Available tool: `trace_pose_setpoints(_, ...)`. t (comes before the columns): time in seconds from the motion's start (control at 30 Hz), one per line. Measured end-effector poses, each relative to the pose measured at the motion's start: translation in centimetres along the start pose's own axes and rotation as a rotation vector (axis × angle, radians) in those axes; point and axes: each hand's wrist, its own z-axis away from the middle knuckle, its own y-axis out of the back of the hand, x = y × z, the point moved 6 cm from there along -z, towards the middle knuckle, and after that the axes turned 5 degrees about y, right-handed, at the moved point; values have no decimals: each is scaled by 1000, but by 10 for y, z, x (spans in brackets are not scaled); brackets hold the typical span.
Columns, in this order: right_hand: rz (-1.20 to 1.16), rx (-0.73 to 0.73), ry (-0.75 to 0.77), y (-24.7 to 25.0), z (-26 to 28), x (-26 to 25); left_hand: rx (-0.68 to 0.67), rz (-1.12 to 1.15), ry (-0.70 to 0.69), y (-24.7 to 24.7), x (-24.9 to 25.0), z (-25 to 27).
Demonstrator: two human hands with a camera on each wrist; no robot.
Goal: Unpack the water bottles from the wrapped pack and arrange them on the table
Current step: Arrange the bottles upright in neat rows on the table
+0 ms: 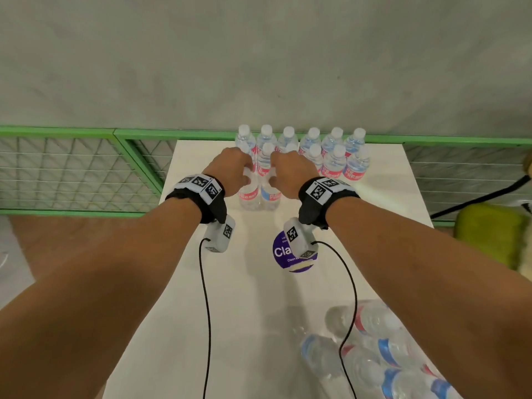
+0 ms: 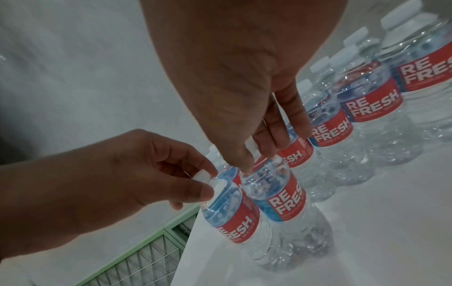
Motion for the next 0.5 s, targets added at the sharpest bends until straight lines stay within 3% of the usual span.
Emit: trace_pose_setpoints(0.5,-101,66,-20,-9,-24,5,5,-10,41,0,-8,-20)
